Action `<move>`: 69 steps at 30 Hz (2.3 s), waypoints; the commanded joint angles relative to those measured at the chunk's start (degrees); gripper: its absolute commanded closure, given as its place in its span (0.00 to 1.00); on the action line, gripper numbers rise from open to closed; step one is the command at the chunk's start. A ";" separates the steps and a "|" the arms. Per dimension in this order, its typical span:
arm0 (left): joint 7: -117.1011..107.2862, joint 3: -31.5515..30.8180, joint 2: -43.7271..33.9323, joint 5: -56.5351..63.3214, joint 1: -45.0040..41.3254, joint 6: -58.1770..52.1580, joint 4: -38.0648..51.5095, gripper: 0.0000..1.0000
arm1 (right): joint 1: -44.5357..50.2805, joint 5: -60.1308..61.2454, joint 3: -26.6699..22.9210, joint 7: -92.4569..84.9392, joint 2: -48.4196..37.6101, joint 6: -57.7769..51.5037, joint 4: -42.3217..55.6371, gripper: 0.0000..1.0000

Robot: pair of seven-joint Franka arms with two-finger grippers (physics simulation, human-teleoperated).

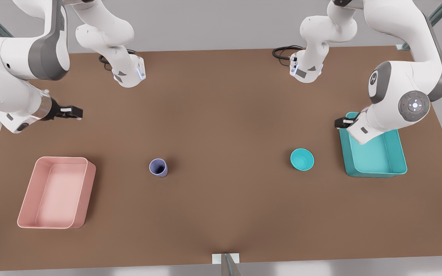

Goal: Put the bowls and cups in different boxes

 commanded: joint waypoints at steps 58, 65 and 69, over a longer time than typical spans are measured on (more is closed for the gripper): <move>27.38 24.73 18.42 -9.37 12.56 46.28 -27.29 0.00 | 11.98 13.49 1.45 15.73 25.16 47.36 -17.76 0.79; 8.85 15.43 2.69 -2.69 8.51 6.39 -5.95 0.00 | -13.16 8.65 -0.66 -32.25 24.36 30.74 -5.54 0.79; 0.84 1.62 -2.50 -0.23 0.43 3.74 0.05 0.00 | -15.45 7.51 -9.10 -53.27 24.10 31.62 -2.11 0.79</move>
